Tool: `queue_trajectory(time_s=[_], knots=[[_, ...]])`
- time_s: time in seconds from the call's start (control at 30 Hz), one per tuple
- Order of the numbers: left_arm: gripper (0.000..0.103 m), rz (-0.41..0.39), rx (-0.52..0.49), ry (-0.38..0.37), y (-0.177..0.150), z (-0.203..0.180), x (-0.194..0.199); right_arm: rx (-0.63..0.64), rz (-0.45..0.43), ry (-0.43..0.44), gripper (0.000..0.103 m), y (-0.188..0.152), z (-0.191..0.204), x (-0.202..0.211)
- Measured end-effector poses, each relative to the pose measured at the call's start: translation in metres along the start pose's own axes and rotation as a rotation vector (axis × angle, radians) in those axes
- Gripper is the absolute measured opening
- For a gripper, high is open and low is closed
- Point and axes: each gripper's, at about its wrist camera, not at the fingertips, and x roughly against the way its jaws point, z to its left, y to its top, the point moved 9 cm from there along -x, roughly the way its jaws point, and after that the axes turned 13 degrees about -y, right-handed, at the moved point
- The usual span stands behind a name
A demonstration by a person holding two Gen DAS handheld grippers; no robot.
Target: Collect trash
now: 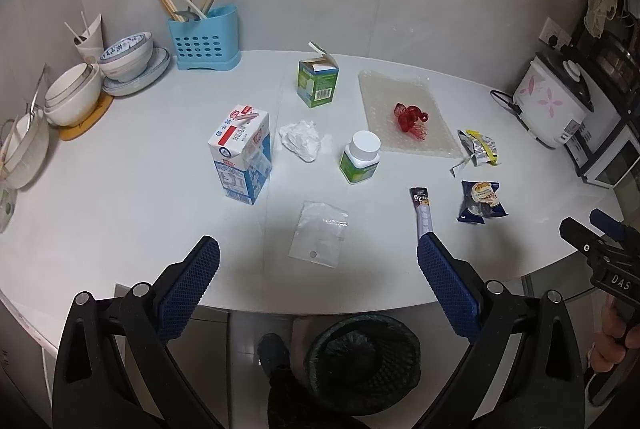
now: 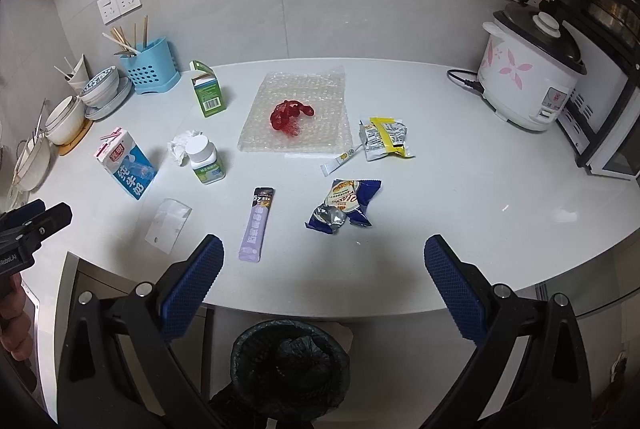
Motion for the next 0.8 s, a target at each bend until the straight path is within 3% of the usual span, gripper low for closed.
queue_trajectory(time_s=[0.8], knots=[[0.097, 0.014, -0.013, 0.006, 0.0006, -0.0046, -0.0007, -0.022, 0.008, 0.007, 0.096, 0.0005, -0.0033, -0.0022]])
